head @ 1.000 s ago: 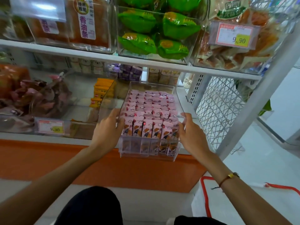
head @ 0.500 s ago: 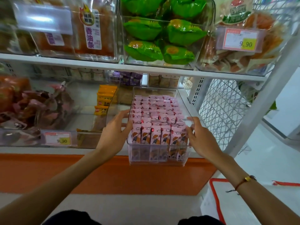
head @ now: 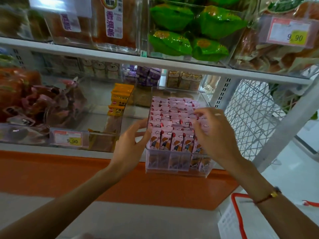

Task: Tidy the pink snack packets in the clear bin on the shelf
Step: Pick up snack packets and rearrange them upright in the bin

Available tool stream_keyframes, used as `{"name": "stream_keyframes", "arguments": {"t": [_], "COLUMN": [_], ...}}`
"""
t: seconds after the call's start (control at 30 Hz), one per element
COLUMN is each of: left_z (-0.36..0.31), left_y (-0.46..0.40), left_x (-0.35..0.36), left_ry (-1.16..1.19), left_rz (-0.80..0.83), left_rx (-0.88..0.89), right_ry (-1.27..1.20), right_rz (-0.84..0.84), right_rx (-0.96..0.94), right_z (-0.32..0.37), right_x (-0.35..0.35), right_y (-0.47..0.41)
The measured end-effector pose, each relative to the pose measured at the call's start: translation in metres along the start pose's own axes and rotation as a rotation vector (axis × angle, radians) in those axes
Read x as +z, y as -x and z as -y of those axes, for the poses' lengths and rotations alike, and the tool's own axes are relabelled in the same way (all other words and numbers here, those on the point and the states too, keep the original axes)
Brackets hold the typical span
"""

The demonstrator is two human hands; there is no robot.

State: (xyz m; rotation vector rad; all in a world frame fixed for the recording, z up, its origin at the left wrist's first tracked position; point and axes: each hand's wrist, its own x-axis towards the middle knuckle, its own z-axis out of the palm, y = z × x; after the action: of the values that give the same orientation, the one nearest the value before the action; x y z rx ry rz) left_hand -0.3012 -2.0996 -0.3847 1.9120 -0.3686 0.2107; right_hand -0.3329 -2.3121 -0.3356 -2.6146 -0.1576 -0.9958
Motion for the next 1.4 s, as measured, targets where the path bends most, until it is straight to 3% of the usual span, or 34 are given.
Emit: {"name": "stream_keyframes", "arguments": {"t": [0.1,0.2,0.47,0.6,0.7,0.8,0.93,1.1,1.27,1.4], "left_z": [0.000,-0.001,-0.010,-0.008,-0.006,-0.005,-0.009,-0.020,-0.037,-0.041], "left_y": [-0.010,-0.024,-0.053,-0.048,-0.044,-0.046,-0.051,-0.041,-0.006,0.023], "left_x": [-0.009,-0.019,-0.021,-0.016,-0.011,-0.010,-0.014,-0.031,-0.039,-0.039], "left_ry": [-0.021,-0.016,-0.018,-0.008,-0.016,0.008,0.107,0.076,0.073,0.052], "left_rz": [0.021,0.095,0.218,0.161,0.115,0.101,0.102,-0.042,-0.154,-0.073], "left_rx": [-0.019,-0.037,-0.074,-0.071,-0.065,-0.077,-0.179,-0.209,-0.087,-0.010], "right_ry": [-0.083,-0.098,0.013,0.054,-0.050,-0.158,-0.635,-1.027,-1.200,-1.166], "right_rz": [0.307,0.462,0.571,0.555,0.480,0.261,-0.009,-0.323,-0.363,-0.191], "right_rx": [-0.022,0.028,0.199,0.219,0.287,0.305,0.458,0.887,0.936,0.870], "right_z": [0.019,0.022,0.005,-0.001,-0.004,-0.002,0.013,0.028,0.045,0.060], "right_x": [0.030,0.069,0.136,0.149,0.155,0.154,0.134,0.094,0.040,0.014], "right_y": [-0.042,-0.085,-0.138,-0.146,-0.152,-0.153,-0.152,-0.128,-0.078,-0.043]}}
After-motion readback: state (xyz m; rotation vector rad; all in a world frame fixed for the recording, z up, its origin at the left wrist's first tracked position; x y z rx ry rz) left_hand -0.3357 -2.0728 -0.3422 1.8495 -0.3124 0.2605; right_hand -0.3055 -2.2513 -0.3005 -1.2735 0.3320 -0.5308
